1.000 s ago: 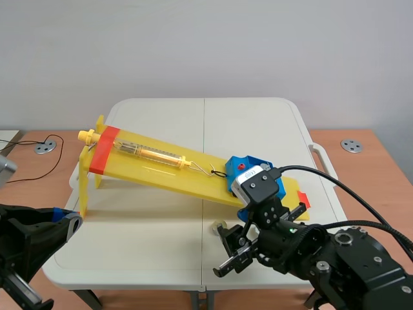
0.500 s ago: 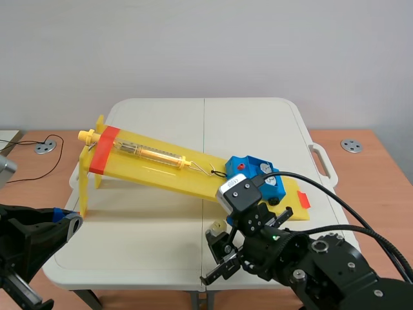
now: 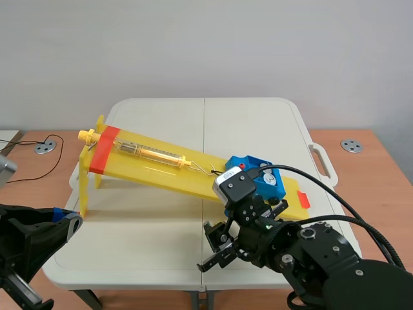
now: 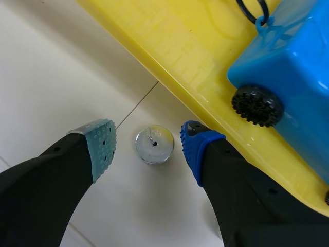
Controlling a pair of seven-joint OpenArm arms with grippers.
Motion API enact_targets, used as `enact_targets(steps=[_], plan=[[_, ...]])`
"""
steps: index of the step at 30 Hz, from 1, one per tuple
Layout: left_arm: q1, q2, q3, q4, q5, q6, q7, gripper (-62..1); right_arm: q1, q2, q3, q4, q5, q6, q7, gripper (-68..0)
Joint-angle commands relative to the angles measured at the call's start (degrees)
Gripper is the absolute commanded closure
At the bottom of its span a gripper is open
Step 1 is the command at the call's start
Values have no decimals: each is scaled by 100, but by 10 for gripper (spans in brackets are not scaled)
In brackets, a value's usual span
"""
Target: Place the four metal weights on the blue cart on the ramp.
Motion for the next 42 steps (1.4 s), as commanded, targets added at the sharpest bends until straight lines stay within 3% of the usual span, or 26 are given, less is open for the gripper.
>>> enact_targets(steps=[1, 42], plan=[[-109, 0, -96, 409, -442, -205, -551, -27, 616, -221, 4, 269, 216, -184, 999, -295], [-111, 0, -96, 409, -444, -205, -551, -27, 632, -236, -247, -273, 216, -310, 848, -276]])
